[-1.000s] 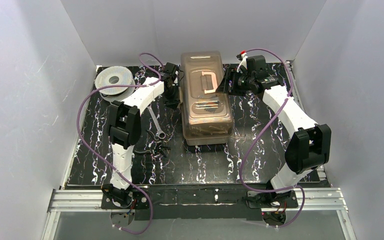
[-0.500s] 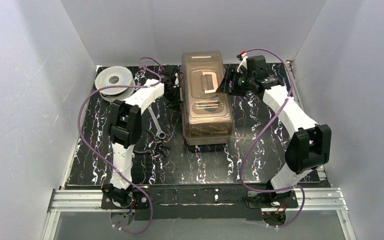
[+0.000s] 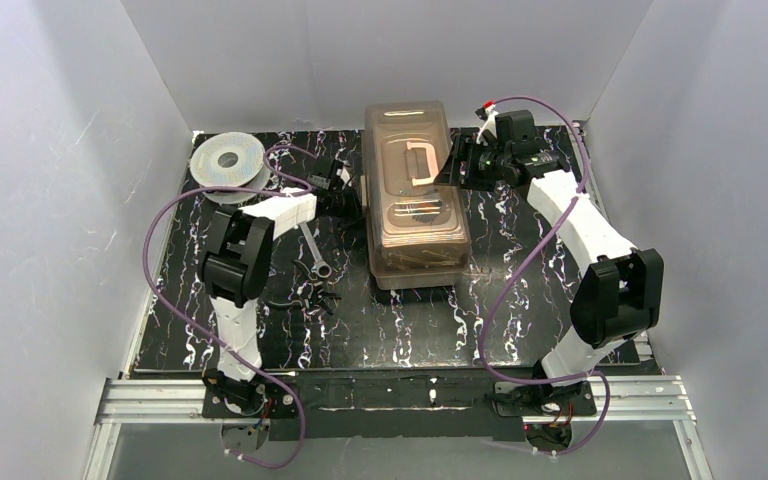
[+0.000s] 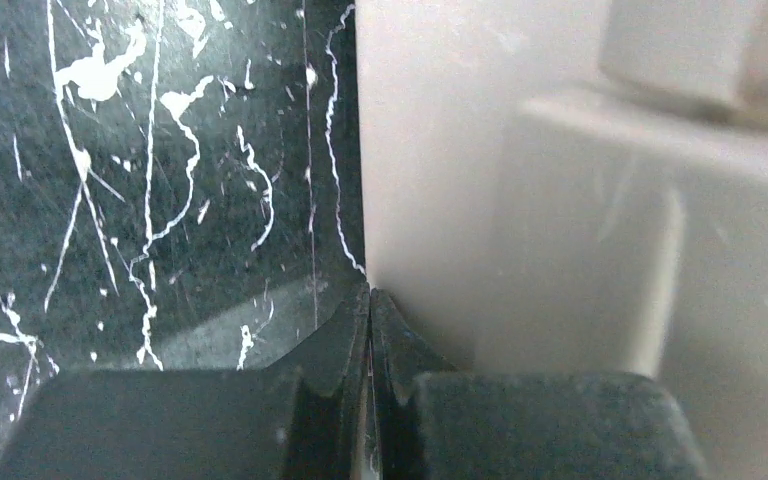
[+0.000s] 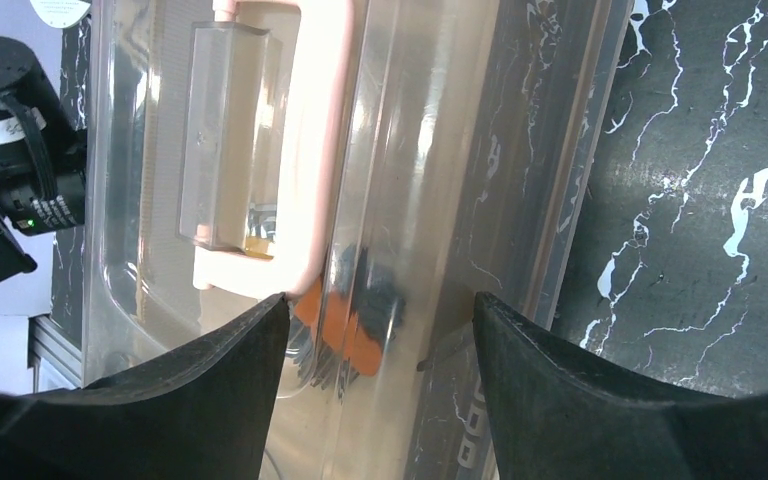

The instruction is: Pack the tool kit

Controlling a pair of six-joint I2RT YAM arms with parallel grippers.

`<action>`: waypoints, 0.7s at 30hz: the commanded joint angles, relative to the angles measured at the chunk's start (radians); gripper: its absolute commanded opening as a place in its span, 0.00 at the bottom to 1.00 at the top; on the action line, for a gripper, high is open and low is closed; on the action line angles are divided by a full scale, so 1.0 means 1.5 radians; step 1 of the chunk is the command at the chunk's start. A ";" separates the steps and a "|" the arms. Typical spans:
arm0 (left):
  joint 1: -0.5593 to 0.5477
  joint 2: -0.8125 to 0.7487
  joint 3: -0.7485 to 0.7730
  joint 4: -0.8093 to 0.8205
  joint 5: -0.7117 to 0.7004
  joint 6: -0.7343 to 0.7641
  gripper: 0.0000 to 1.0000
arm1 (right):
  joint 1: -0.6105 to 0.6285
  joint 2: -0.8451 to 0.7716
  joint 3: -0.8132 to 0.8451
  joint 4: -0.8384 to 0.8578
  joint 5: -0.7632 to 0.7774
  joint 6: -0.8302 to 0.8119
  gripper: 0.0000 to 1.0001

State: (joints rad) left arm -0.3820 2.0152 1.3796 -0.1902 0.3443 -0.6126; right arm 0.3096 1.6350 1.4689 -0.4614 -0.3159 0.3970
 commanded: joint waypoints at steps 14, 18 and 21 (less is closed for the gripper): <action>-0.010 -0.360 -0.148 -0.022 -0.177 0.038 0.12 | -0.019 -0.159 -0.060 0.015 0.042 0.035 0.79; -0.009 -0.344 -0.142 -0.029 -0.204 0.038 0.11 | -0.030 -0.181 -0.090 0.022 0.050 0.045 0.79; -0.009 -0.325 -0.134 -0.023 -0.245 0.034 0.08 | -0.031 -0.188 -0.093 0.015 0.060 0.046 0.78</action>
State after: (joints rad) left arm -0.3994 1.4899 1.1790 -0.1927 0.1036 -0.5718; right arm 0.2739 1.3719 1.3555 -0.4543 -0.2628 0.4484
